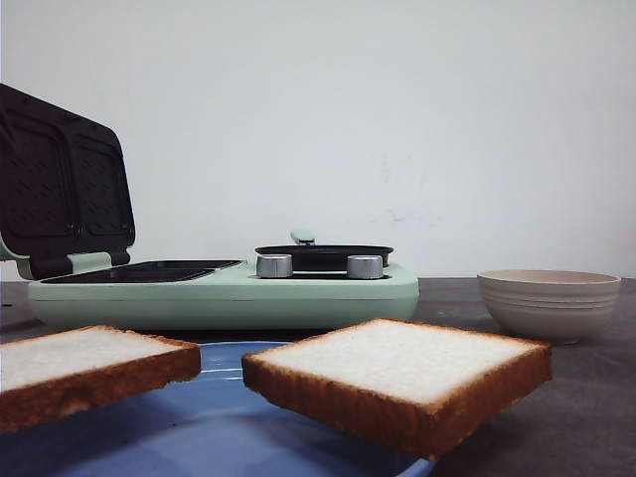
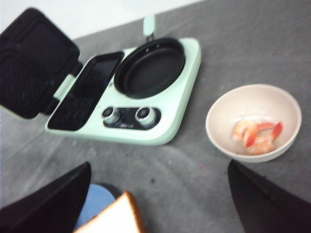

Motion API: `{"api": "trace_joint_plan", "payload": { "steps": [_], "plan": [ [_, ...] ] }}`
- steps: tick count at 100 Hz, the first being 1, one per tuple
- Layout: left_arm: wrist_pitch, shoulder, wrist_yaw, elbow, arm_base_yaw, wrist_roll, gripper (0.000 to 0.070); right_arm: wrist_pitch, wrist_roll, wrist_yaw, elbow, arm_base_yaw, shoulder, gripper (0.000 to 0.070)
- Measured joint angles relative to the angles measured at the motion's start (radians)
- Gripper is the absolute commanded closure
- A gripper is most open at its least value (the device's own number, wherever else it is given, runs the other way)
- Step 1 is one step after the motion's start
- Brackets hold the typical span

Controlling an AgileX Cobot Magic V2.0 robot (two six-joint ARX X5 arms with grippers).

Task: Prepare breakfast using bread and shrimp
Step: 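Lower the left gripper onto the bread slice nearest it and grasp it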

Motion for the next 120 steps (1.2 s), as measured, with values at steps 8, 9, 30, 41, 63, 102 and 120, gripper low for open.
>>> {"api": "trace_joint_plan", "payload": {
  "steps": [8, 9, 30, 41, 63, 102, 120],
  "plan": [
    [-0.003, 0.074, 0.000, 0.029, 0.001, 0.034, 0.0222, 0.001, -0.003, -0.005, 0.000, 0.006, -0.003, 0.0132],
    [-0.004, 0.084, 0.001, 0.031, 0.001, 0.037, 0.0221, 0.001, -0.004, -0.006, 0.000, 0.006, -0.003, 0.0132],
    [-0.103, 0.316, 0.060, 0.043, 0.003, 0.126, 0.0219, -0.001, -0.027, -0.009, 0.000, 0.007, -0.004, 0.0132],
    [-0.180, 0.400, 0.070, 0.057, 0.003, 0.199, 0.0218, -0.021, -0.038, -0.009, 0.000, 0.007, -0.004, 0.0133],
    [-0.218, 0.475, 0.072, 0.058, 0.021, 0.298, 0.0218, -0.088, -0.072, -0.009, 0.000, 0.007, -0.004, 0.0133],
    [-0.175, 0.527, 0.206, 0.060, 0.023, 0.314, 0.0215, -0.088, -0.081, -0.011, 0.000, 0.007, -0.004, 0.0133],
    [-0.174, 0.561, 0.207, 0.060, 0.022, 0.314, 0.0115, -0.081, -0.081, -0.011, 0.000, 0.007, -0.004, 0.0134]
  ]
}}
